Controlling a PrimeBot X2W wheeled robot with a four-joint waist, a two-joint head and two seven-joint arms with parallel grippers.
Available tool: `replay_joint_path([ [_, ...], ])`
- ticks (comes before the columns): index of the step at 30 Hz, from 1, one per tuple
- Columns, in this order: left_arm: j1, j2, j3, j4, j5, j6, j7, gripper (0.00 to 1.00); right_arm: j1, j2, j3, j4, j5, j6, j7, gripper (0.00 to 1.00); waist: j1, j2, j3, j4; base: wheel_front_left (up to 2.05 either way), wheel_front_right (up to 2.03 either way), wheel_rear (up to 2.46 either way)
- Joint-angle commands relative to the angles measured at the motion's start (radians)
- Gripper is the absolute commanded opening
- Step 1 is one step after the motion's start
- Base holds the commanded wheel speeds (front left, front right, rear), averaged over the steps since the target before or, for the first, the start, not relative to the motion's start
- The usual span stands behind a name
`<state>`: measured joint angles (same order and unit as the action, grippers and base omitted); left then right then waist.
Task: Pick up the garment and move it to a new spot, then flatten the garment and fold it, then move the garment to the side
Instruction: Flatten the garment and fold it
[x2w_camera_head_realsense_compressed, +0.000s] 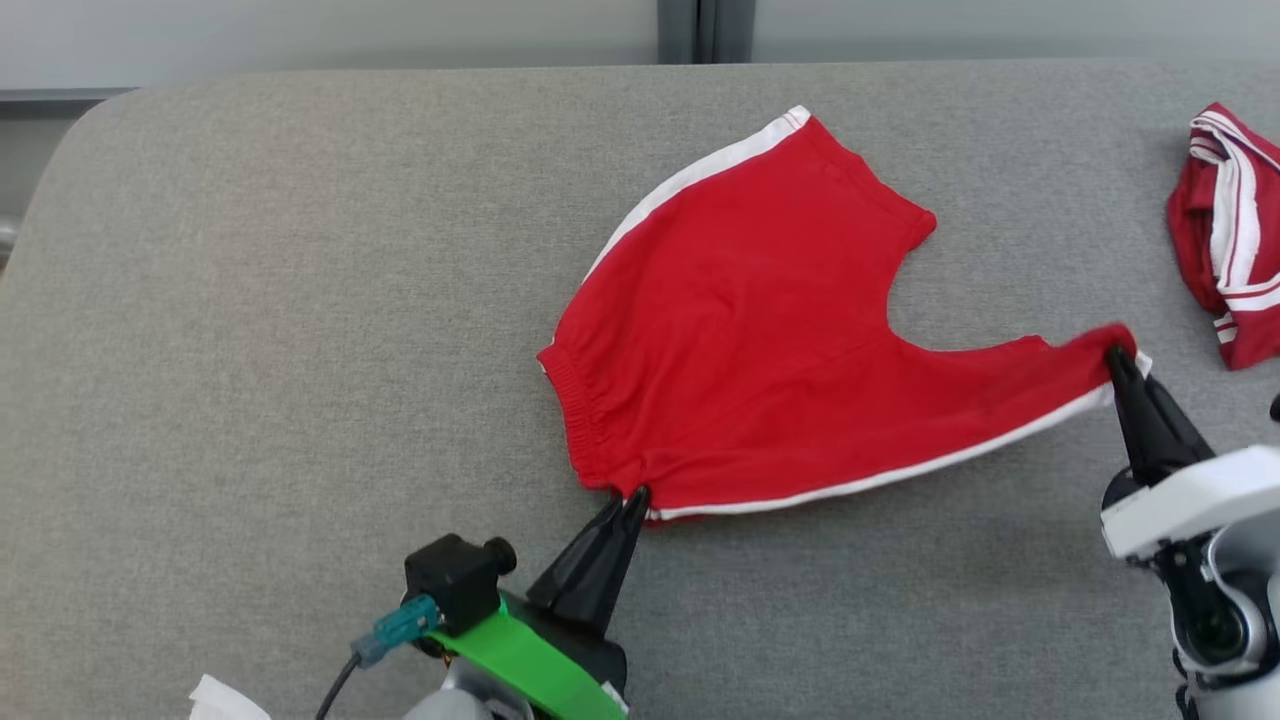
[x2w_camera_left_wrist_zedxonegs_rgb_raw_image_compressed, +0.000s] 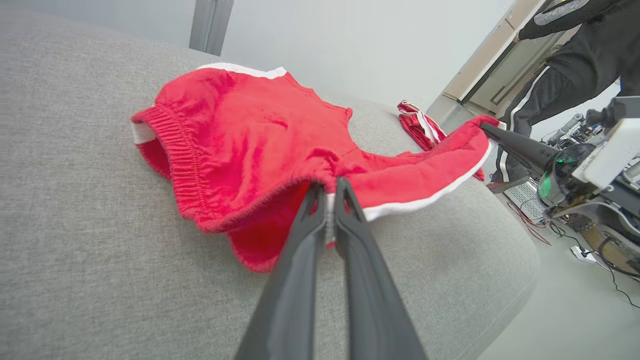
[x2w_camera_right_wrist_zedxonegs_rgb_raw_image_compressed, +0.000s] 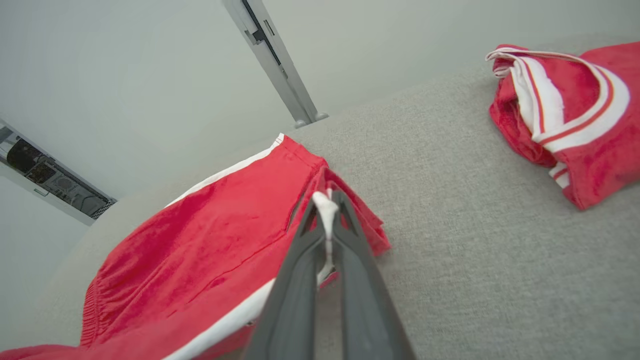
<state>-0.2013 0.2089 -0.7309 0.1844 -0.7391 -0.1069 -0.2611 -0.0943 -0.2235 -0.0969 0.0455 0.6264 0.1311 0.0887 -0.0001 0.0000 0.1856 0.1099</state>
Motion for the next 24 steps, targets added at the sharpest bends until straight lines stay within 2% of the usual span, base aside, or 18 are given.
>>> replay_joint_path([
  [1,-0.032,-0.012,0.013,0.002,-0.01,-0.007,-0.004,0.0,-0.053,-0.002,-0.001,0.005,-0.01,-0.001,0.015,0.0,0.0001,0.0,0.021,0.026,0.0,0.0,0.0],
  [8,-0.143,-0.081,0.067,0.045,-0.05,-0.018,-0.005,0.0,-0.3,-0.026,0.024,0.114,-0.053,-0.001,0.07,0.0,0.0001,0.0,0.092,0.094,0.0,0.0,0.0],
  [13,-0.244,-0.126,0.085,0.112,-0.079,-0.024,-0.004,0.0,-0.492,-0.048,0.049,0.25,-0.085,-0.001,0.088,0.0,0.0001,0.0,0.152,0.145,0.0,0.0,0.0],
  [14,-0.283,-0.137,0.083,0.139,-0.095,-0.024,-0.004,0.0,-0.561,-0.048,0.058,0.314,-0.097,-0.001,0.092,0.0,0.0001,0.0,0.173,0.16,0.0,0.0,0.0],
  [24,-0.424,-0.157,0.084,0.219,-0.122,-0.025,-0.004,0.0,-0.863,-0.034,0.088,0.635,-0.188,-0.001,0.034,0.0,0.0001,0.0,0.268,0.214,0.0,0.0,0.0],
])
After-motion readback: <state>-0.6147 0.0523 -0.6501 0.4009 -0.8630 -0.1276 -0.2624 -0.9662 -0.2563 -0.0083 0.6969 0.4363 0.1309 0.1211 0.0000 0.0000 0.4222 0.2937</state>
